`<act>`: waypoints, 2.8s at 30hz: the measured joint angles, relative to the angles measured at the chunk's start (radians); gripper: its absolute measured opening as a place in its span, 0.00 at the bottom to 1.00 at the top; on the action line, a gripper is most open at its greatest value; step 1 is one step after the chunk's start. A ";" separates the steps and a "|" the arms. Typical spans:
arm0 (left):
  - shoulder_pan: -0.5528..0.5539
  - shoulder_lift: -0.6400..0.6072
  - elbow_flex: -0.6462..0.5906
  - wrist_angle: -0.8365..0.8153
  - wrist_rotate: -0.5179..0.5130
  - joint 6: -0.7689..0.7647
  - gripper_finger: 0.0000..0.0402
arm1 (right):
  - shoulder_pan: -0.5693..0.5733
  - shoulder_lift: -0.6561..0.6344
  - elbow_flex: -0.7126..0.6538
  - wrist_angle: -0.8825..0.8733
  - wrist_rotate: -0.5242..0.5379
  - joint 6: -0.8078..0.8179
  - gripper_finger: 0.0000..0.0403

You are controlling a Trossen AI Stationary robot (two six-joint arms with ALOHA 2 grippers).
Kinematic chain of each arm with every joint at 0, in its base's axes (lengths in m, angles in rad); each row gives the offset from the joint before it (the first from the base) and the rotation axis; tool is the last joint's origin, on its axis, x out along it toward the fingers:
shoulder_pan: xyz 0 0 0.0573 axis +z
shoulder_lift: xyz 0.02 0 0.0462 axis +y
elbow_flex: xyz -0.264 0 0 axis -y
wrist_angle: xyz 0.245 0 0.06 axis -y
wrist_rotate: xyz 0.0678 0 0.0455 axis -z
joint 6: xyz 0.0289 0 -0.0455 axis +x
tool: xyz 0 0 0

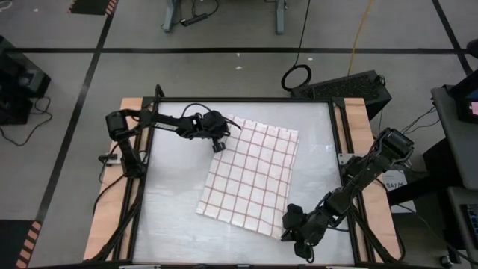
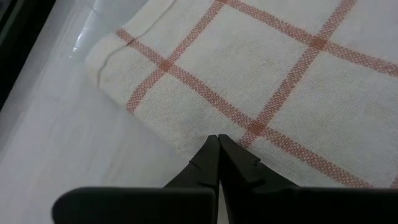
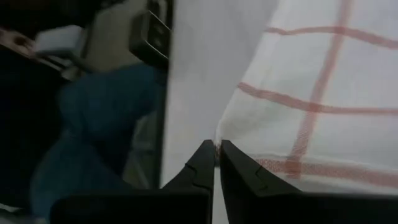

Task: Roll towel
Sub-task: Fold the white checkered towel

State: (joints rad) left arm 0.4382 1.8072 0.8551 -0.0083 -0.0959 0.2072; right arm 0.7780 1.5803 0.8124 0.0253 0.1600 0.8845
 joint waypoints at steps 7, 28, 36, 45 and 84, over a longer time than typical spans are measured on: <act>0.000 0.000 0.000 -0.006 -0.005 -0.019 0.02 | 0.005 0.004 0.000 -0.005 0.059 -0.009 0.02; -0.010 -0.198 -0.006 -0.136 0.081 -0.072 0.03 | 0.042 -0.012 0.000 -0.186 0.083 0.020 0.63; -0.231 -0.406 -0.083 -0.325 0.298 -0.192 0.03 | 0.091 -0.007 0.000 -0.205 0.313 -0.045 0.51; -0.785 -0.475 -0.214 -0.219 0.056 -0.522 0.03 | 0.017 -0.007 -0.049 -0.099 0.441 -0.156 0.14; -1.104 -0.235 -0.218 0.067 -0.179 -0.798 0.03 | -0.253 -0.118 -0.379 0.352 0.196 -0.497 0.01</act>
State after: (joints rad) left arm -0.6654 1.5724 0.6373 0.0583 -0.2750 -0.5910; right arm 0.5246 1.4619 0.4335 0.3777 0.3565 0.3873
